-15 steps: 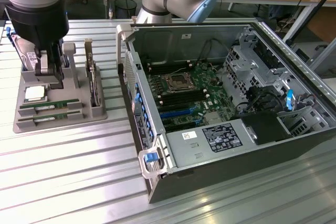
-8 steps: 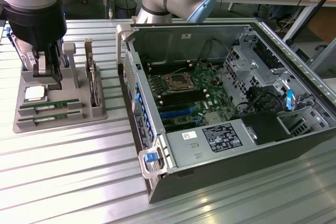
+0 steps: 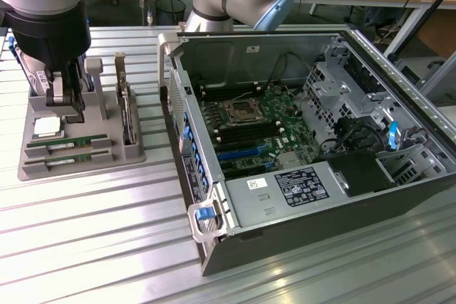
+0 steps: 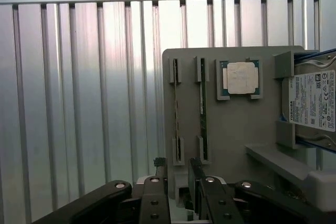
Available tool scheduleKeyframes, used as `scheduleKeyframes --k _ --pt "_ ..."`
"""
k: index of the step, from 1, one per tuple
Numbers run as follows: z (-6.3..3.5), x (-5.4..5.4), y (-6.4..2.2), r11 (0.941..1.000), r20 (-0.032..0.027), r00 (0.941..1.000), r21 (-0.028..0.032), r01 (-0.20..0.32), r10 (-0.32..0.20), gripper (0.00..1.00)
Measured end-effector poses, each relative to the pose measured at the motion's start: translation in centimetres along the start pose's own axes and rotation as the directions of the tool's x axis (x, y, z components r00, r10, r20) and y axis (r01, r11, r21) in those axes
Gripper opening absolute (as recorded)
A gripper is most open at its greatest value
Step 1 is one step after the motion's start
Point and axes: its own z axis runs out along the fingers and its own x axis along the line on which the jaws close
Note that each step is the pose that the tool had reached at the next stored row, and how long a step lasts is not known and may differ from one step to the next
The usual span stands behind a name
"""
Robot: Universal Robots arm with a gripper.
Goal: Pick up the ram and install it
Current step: 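Pick up the ram and move it above insertion slot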
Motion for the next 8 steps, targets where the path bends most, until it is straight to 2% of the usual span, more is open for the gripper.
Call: scheduleKeyframes --k 8 --pt "0.40 0.01 -0.02 1.0000 -0.0003 1.0000 -0.0002 0.007 -0.007 0.30"
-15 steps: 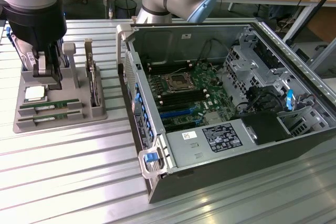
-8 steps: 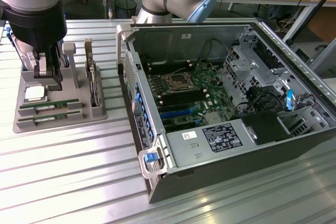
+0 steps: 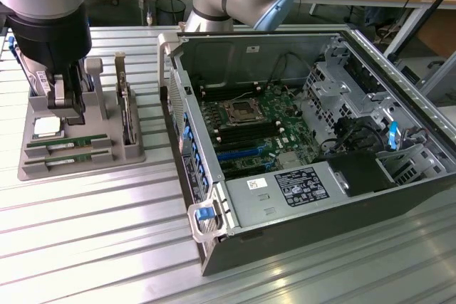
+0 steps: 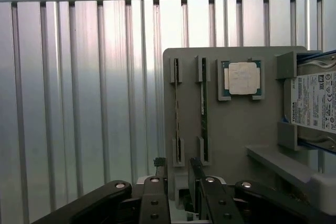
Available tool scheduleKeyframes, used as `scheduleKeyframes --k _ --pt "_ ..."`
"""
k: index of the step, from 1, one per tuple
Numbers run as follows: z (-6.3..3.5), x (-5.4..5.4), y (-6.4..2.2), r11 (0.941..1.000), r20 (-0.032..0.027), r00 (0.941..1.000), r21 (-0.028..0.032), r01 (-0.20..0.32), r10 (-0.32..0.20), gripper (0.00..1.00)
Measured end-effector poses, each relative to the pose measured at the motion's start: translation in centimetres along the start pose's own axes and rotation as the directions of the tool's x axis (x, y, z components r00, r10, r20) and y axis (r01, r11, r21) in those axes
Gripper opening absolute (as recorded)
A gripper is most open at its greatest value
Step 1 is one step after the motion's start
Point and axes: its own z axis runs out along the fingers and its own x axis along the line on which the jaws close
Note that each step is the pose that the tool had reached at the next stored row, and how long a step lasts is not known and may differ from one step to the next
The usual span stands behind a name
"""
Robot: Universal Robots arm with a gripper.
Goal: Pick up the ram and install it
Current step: 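Pick up the ram and move it above insertion slot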
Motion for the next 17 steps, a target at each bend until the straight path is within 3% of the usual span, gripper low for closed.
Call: scheduleKeyframes --k 17 --pt "0.67 0.02 -0.03 0.9999 -0.0006 0.9999 -0.0003 0.014 -0.014 0.30"
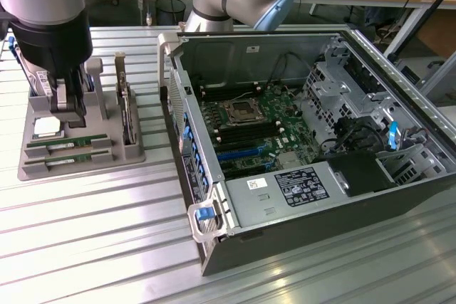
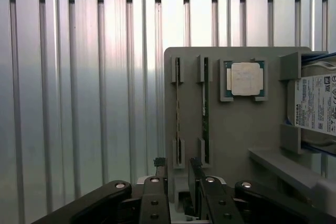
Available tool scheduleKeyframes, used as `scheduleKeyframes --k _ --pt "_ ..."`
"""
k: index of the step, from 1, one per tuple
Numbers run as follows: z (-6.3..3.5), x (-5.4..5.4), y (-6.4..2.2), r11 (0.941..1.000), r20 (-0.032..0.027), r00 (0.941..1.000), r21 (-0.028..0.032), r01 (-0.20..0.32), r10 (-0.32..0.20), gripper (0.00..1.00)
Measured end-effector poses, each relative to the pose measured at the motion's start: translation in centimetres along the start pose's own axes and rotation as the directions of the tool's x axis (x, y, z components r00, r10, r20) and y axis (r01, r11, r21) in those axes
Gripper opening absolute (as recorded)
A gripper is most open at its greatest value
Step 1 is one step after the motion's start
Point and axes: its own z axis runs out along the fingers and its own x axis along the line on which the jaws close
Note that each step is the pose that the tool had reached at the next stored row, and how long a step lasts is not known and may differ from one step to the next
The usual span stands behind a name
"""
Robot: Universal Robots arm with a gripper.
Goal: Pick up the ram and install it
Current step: 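Pick up the ram and move it above insertion slot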
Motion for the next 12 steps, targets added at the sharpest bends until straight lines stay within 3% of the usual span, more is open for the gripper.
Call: scheduleKeyframes --k 12 --pt "0.62 0.01 -0.03 1.0000 -0.0003 1.0000 -0.0001 0.008 -0.008 0.30"
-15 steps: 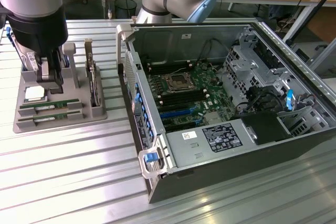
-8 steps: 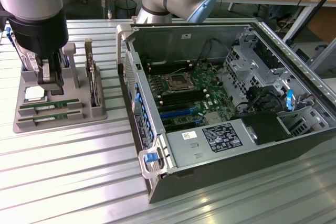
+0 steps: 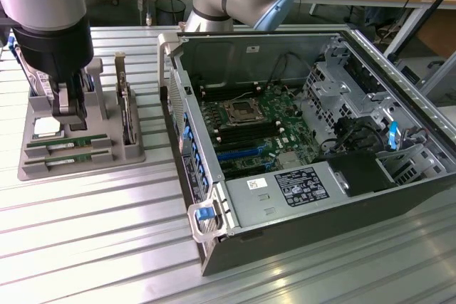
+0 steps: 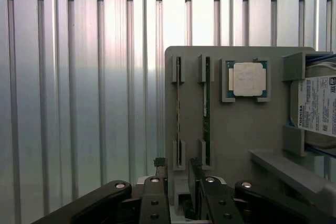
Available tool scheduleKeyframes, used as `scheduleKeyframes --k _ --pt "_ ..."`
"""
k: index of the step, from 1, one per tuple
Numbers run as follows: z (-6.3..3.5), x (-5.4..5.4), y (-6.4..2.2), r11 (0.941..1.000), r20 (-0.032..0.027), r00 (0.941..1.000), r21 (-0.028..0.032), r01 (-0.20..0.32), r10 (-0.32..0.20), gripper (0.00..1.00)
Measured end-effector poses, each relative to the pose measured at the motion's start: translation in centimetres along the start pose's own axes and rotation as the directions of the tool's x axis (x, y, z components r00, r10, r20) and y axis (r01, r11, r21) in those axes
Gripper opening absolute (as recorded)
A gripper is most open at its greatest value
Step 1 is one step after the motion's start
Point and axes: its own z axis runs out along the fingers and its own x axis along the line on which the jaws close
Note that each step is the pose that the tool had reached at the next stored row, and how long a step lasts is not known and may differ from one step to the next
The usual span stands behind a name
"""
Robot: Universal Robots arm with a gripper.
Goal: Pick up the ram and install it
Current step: 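Pick up the ram and move it above insertion slot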
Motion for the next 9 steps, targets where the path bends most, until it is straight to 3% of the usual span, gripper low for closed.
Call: scheduleKeyframes --k 9 --pt "0.47 0.01 -0.02 1.0000 -0.0002 1.0000 -0.0001 0.003 -0.003 0.30"
